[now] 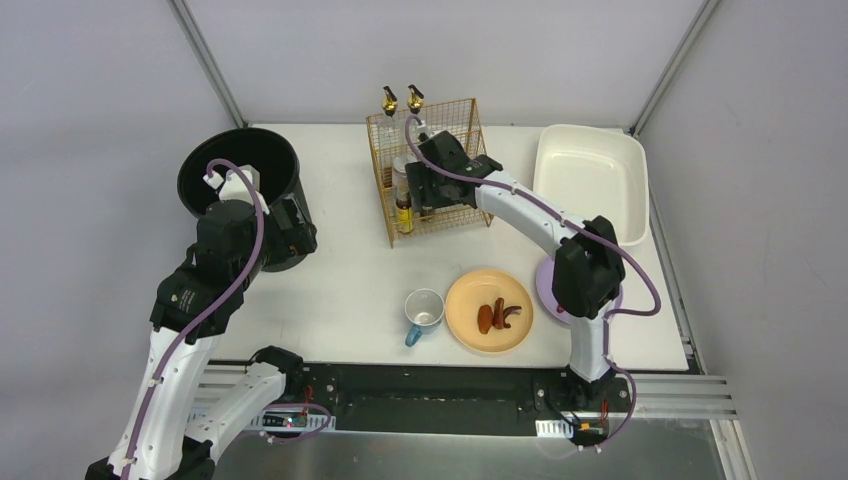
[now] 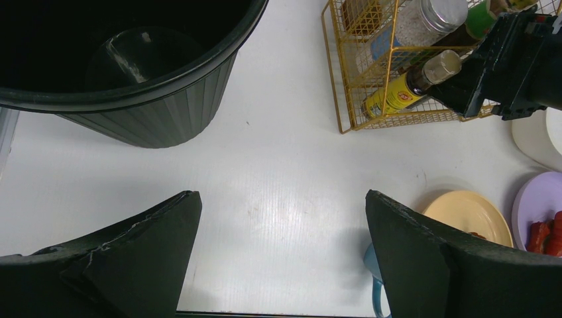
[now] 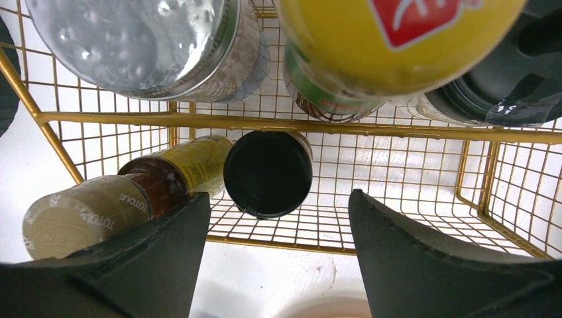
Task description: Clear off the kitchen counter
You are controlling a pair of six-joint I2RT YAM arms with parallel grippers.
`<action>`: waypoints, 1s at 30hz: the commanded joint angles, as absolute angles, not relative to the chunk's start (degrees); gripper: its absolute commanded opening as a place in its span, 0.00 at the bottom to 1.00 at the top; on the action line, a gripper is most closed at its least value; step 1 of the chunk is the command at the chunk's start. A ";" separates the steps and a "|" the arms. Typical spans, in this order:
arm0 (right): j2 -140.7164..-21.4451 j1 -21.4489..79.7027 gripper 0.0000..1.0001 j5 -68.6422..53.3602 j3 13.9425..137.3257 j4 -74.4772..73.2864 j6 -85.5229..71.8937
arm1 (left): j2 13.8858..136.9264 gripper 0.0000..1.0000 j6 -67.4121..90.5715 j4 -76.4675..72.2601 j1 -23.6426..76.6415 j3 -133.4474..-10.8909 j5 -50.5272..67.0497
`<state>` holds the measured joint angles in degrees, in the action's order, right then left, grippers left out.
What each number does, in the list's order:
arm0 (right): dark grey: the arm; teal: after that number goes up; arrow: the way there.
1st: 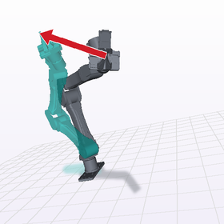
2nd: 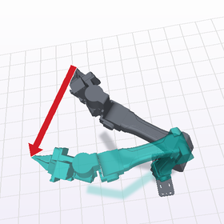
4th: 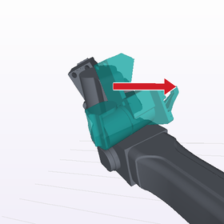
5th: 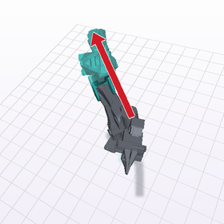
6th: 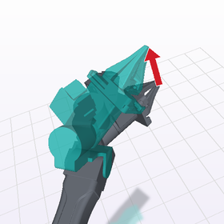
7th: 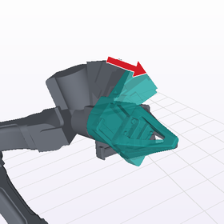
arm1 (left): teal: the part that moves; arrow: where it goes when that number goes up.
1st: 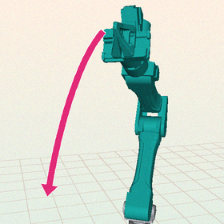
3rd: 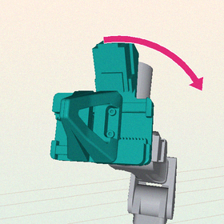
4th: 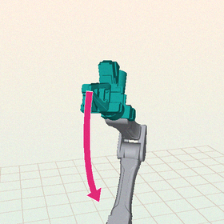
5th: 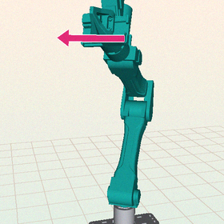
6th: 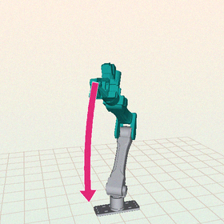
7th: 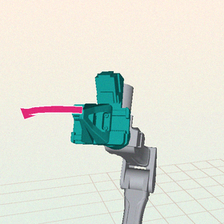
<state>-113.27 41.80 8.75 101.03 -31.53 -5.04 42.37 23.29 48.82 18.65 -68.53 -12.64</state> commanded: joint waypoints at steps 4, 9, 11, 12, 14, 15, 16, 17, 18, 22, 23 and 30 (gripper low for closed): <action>-104.01 42.91 0.84 10.35 102.29 -31.99 -5.73 | 42.17 1.00 22.23 48.72 18.28 -69.57 -13.76; -96.15 42.90 0.99 9.95 97.44 -31.05 -6.06 | 42.63 0.99 22.24 48.78 18.29 -69.95 -13.45; -92.60 42.89 0.99 10.27 94.69 -29.80 -6.04 | 42.91 1.00 22.24 48.65 18.27 -70.09 -13.45; -91.16 42.92 0.99 10.61 93.45 -29.53 -6.22 | 43.04 0.99 22.24 48.65 18.28 -70.20 -13.49; -88.41 42.97 0.99 10.84 91.43 -29.12 -6.56 | 43.42 0.99 22.37 48.56 18.28 -70.39 -13.32; -87.14 42.98 0.99 11.12 90.30 -28.85 -7.31 | 43.68 0.99 22.48 48.56 18.28 -70.48 -13.13; -85.90 42.87 0.99 11.29 89.06 -28.86 -9.01 | 43.87 1.00 22.64 48.50 18.26 -70.49 -12.91; -84.82 42.84 0.99 10.69 88.03 -28.78 -9.84 | 44.08 1.00 22.74 48.39 18.30 -70.49 -12.62; -83.63 42.76 0.99 9.36 86.92 -28.94 -10.18 | 44.17 1.00 22.83 48.23 18.28 -70.55 -12.30; -78.80 42.59 0.99 2.79 80.55 -27.92 -10.82 | 44.54 1.00 23.03 47.97 18.26 -70.64 -11.64; -77.41 42.52 0.99 2.06 78.70 -27.26 -11.45 | 44.58 1.00 23.03 47.92 18.28 -70.80 -11.50; -70.57 43.48 0.98 -3.22 71.24 -29.85 -14.20 | 44.65 1.00 22.41 47.90 18.28 -70.93 -9.81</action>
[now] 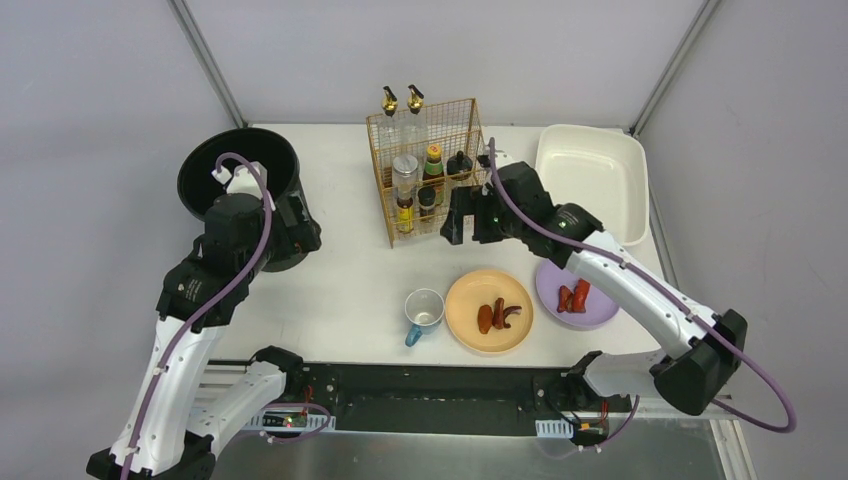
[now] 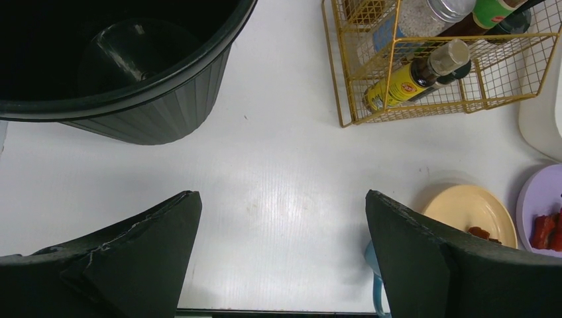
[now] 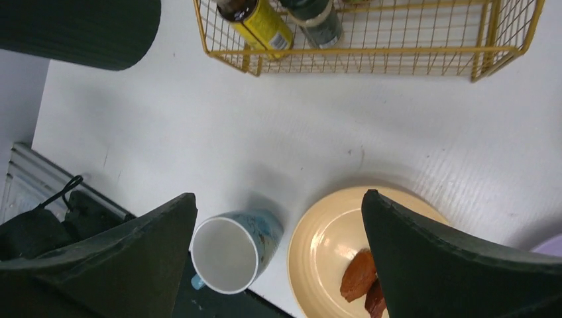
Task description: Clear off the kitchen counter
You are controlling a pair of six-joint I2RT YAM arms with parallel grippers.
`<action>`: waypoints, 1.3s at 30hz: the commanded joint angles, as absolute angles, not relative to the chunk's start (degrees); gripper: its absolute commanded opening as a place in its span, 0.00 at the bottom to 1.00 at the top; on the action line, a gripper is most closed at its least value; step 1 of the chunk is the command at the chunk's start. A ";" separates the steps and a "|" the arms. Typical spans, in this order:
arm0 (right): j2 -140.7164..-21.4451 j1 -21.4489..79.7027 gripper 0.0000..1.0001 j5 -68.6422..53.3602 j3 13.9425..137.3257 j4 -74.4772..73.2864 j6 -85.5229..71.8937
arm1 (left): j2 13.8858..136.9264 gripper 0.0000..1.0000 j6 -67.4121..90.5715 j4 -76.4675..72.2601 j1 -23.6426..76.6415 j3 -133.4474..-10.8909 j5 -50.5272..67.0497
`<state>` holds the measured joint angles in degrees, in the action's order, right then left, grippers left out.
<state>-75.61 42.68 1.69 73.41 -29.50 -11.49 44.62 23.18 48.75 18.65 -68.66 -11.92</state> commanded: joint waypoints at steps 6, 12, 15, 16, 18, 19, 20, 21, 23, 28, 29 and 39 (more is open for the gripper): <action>-67.27 48.80 0.87 -5.03 63.58 -30.76 -17.59 | 45.75 1.00 22.77 47.87 18.28 -70.61 -3.94; -66.14 55.16 0.83 -2.44 57.74 -28.86 -21.10 | 47.27 1.00 24.00 47.77 18.28 -69.44 3.47; -67.33 57.72 0.82 1.08 56.97 -28.55 -22.62 | 48.50 1.00 24.53 47.70 18.28 -68.93 7.54; -68.05 58.49 0.82 2.05 57.03 -28.52 -23.10 | 48.85 1.00 24.71 47.71 18.38 -68.64 8.53; -69.61 59.55 0.80 3.94 57.48 -28.48 -24.55 | 49.44 1.00 25.03 47.58 18.50 -68.13 10.09; -70.55 59.93 0.79 4.49 57.74 -28.49 -25.02 | 49.62 1.00 25.11 47.59 18.65 -67.92 10.42; -71.40 60.31 0.78 5.04 58.08 -28.54 -25.62 | 49.70 1.00 25.18 47.56 18.84 -67.61 10.64; -72.36 60.63 0.77 5.49 58.42 -28.63 -26.11 | 49.78 1.00 25.26 47.56 18.97 -67.33 10.83; -74.30 61.14 0.74 6.84 59.31 -29.32 -26.98 | 49.83 1.00 25.73 47.56 19.27 -66.73 11.63; -78.29 62.03 0.69 9.25 61.66 -31.60 -28.22 | 50.07 1.00 26.71 47.50 20.22 -64.93 12.96; -78.63 62.17 0.69 9.24 61.79 -31.45 -28.33 | 50.09 1.00 26.94 47.42 20.41 -64.56 12.99; -81.50 62.79 0.63 9.56 63.26 -32.30 -29.26 | 51.23 1.00 28.68 46.56 24.65 -61.59 12.42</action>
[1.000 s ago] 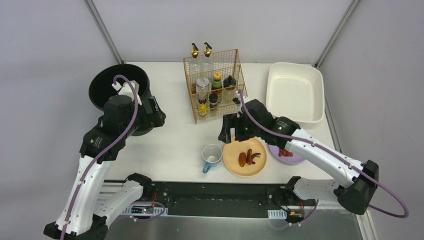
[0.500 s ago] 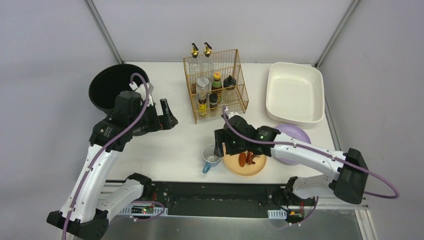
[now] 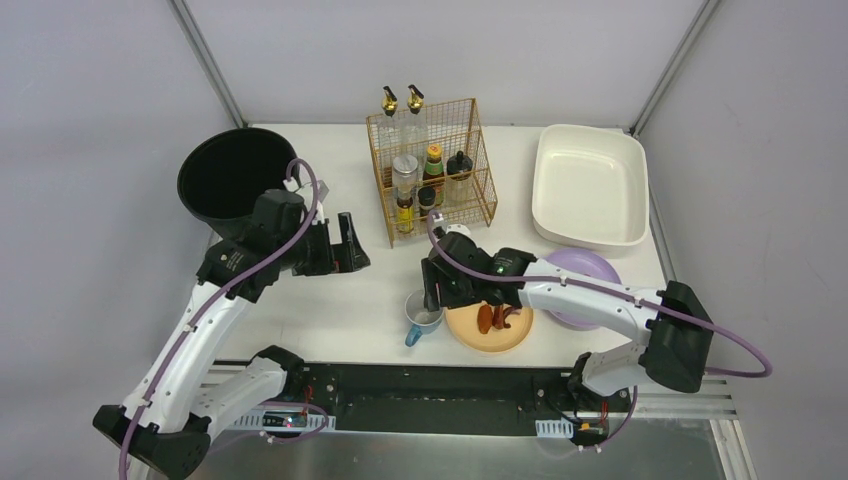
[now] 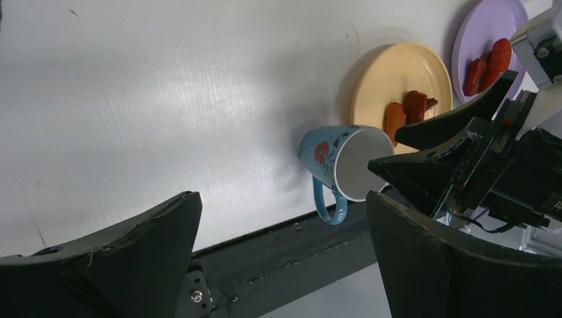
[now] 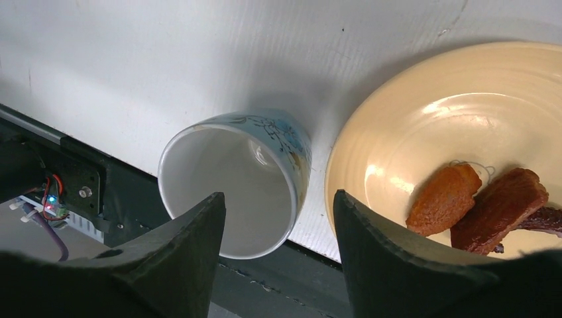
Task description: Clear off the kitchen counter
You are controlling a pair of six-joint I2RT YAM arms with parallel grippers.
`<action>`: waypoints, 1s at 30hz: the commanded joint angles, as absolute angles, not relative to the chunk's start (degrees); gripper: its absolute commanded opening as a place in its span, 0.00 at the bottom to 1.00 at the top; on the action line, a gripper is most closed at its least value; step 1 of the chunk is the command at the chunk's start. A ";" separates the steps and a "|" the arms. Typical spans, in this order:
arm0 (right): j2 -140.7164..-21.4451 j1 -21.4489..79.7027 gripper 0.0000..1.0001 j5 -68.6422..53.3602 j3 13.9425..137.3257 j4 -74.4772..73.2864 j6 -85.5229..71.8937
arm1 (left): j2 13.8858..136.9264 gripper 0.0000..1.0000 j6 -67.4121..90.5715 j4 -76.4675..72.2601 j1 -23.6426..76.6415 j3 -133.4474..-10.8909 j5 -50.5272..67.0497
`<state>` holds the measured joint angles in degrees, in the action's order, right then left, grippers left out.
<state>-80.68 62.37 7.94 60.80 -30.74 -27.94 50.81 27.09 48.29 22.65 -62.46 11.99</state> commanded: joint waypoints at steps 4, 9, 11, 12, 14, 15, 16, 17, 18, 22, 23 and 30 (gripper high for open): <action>-81.48 62.82 0.59 10.01 63.59 -33.05 -29.20 | 52.26 1.00 29.28 46.23 27.02 -61.28 11.64; -82.86 62.83 0.54 10.46 64.31 -34.67 -28.92 | 53.89 1.00 29.96 45.85 29.72 -61.08 10.37; -83.80 62.88 0.51 10.11 64.39 -34.58 -29.13 | 54.44 1.00 30.29 45.64 30.64 -61.11 9.59; -84.05 62.89 0.49 9.67 64.42 -34.29 -29.20 | 54.68 1.00 30.44 45.51 31.05 -61.01 9.47; -85.13 62.89 0.46 8.98 64.51 -33.84 -29.30 | 55.31 1.00 30.81 45.06 31.71 -60.72 9.08; -85.47 62.88 0.43 8.59 64.56 -33.49 -29.32 | 55.65 1.00 31.03 44.88 31.79 -60.69 9.01; -85.87 62.90 0.40 8.31 64.63 -33.24 -29.36 | 55.98 1.00 31.17 44.79 31.96 -60.65 8.95; -86.27 62.88 0.35 8.15 64.80 -33.23 -29.35 | 56.22 1.00 31.34 44.76 32.21 -60.73 8.92; -86.64 62.92 0.31 8.05 64.94 -33.20 -29.35 | 56.35 1.00 31.44 44.66 32.37 -60.79 8.84; -87.78 62.92 0.20 7.61 65.52 -33.37 -29.11 | 56.68 1.00 31.42 44.48 33.00 -60.65 8.20; -87.95 62.87 0.15 7.50 65.73 -33.53 -28.97 | 56.79 1.00 31.46 44.54 33.11 -60.64 8.23; -86.46 62.90 0.00 9.25 66.95 -34.67 -27.90 | 57.02 1.00 31.81 44.27 33.53 -60.29 6.94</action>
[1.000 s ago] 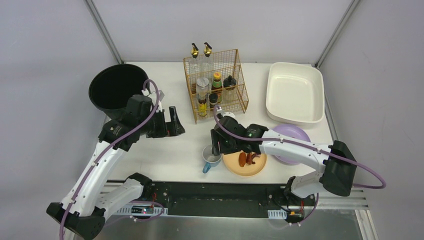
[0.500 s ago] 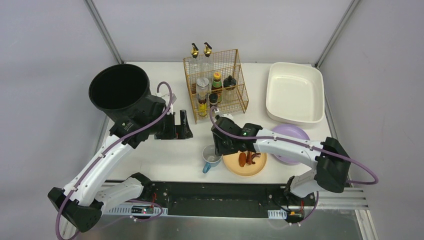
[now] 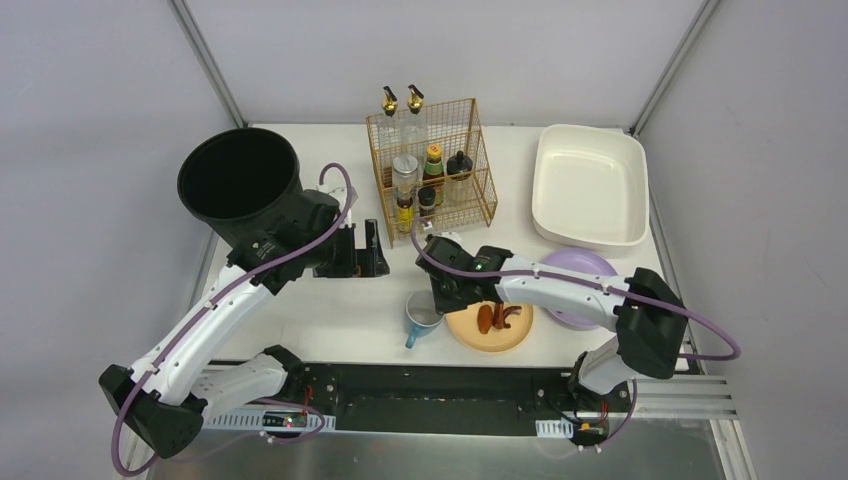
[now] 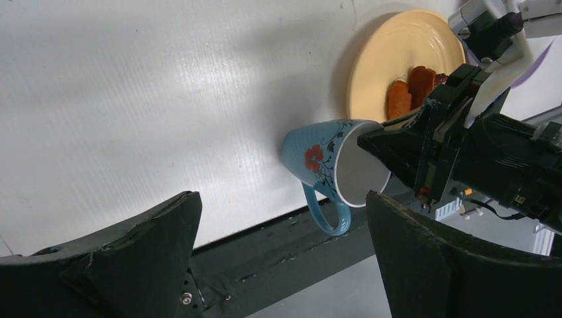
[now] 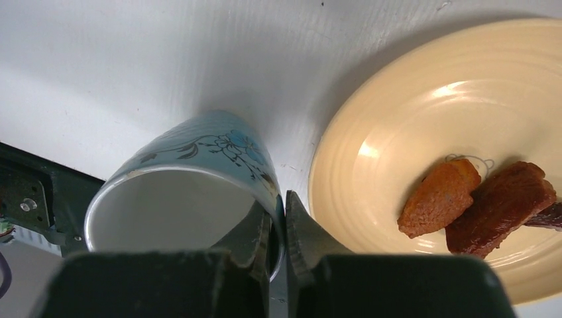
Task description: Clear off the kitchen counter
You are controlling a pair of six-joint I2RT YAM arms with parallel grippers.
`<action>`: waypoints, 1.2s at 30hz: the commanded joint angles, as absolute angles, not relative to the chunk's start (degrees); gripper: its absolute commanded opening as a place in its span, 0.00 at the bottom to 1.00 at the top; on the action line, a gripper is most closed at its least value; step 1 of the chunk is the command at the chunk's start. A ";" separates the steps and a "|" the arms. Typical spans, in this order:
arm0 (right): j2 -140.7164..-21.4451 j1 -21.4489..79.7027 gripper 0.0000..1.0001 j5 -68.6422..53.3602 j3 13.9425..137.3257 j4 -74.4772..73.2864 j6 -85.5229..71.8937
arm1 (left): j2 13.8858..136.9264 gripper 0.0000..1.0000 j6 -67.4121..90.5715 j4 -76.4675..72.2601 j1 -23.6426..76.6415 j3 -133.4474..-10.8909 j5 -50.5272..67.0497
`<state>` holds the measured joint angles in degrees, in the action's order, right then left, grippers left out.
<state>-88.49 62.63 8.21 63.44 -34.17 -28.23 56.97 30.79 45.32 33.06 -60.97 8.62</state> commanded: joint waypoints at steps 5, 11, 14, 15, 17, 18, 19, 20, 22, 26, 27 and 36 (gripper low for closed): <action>-82.93 62.79 0.00 13.63 68.94 -36.67 -26.21 | 57.38 1.00 32.14 43.80 33.49 -59.89 6.86; -78.11 57.77 0.00 15.17 70.86 -40.76 -22.98 | 58.17 1.00 32.08 42.84 33.57 -59.52 7.63; -75.56 53.92 0.00 16.91 71.95 -43.17 -21.01 | 58.40 1.00 31.92 42.47 33.57 -59.38 8.03; -74.75 52.34 0.00 17.56 72.36 -43.96 -20.33 | 58.39 1.00 31.84 42.39 33.57 -59.26 8.14; -73.28 48.92 0.00 18.25 73.59 -45.62 -19.32 | 58.35 1.00 31.72 42.13 33.64 -58.96 8.48; -72.65 46.37 0.00 18.53 74.22 -46.37 -18.94 | 58.42 1.00 31.73 41.98 33.66 -58.83 8.64; -72.16 43.98 0.00 18.77 74.73 -46.91 -18.63 | 58.50 1.00 31.73 41.74 33.74 -58.67 8.94; -71.70 41.74 0.00 18.83 75.25 -47.38 -18.23 | 58.64 1.00 31.73 41.48 33.88 -58.37 9.18; -71.45 37.36 0.00 18.74 76.67 -48.35 -17.32 | 59.17 1.00 31.81 40.96 34.49 -57.94 9.65; -73.15 29.80 0.00 19.85 80.26 -49.53 -15.01 | 60.15 1.00 31.89 39.99 36.44 -57.34 9.73; -74.01 27.70 0.00 19.94 81.49 -49.59 -14.72 | 60.42 1.00 32.05 39.73 36.88 -57.25 9.74; -81.92 10.05 0.00 17.13 85.79 -46.49 -16.74 | 62.12 1.00 32.18 38.17 40.14 -57.37 9.02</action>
